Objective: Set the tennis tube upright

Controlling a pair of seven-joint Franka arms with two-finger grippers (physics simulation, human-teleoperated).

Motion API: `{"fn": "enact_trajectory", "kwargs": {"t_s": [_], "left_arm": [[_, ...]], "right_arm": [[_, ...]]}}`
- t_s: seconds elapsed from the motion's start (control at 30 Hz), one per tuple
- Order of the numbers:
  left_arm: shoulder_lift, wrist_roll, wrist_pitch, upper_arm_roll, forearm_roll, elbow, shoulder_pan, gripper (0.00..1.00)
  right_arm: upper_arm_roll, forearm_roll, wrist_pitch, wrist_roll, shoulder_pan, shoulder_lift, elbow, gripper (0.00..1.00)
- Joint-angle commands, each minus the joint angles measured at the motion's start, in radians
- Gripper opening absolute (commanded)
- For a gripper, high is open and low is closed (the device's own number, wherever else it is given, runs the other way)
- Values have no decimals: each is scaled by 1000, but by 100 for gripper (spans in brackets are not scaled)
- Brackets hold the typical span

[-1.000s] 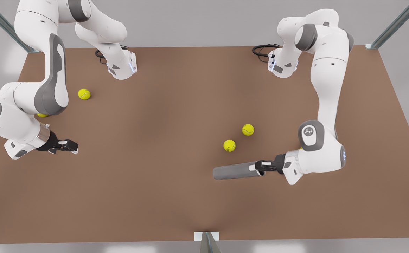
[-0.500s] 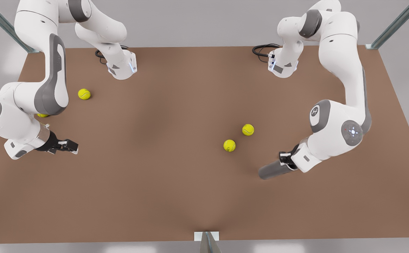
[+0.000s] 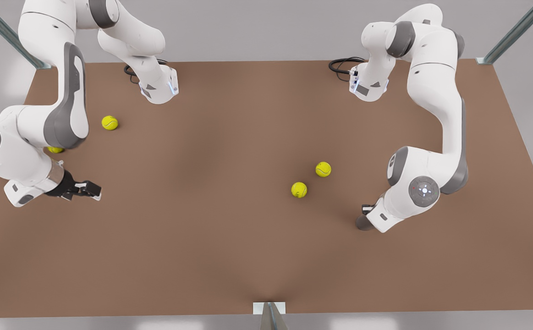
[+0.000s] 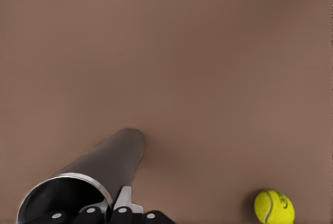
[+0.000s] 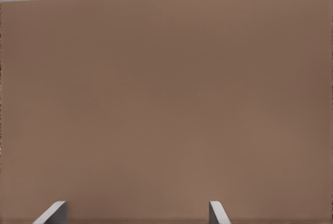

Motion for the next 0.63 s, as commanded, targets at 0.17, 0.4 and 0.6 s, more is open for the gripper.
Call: {"fn": "enact_trajectory", "kwargs": {"t_s": [0.17,0.4,0.6], "left_arm": [[-4,-40,-4,-2,-9,2,0,97],[-223,-36,-244,-3,-10,10,0,100],[-556,20,-146,14,-44,-366,9,100]], "right_arm": [[-6,2,-48,-32,-2,-21,11,100],[-6,2,-40,-35,-2,-15,8,100],[-7,2,-34,-35,-2,-12,8,100]]}}
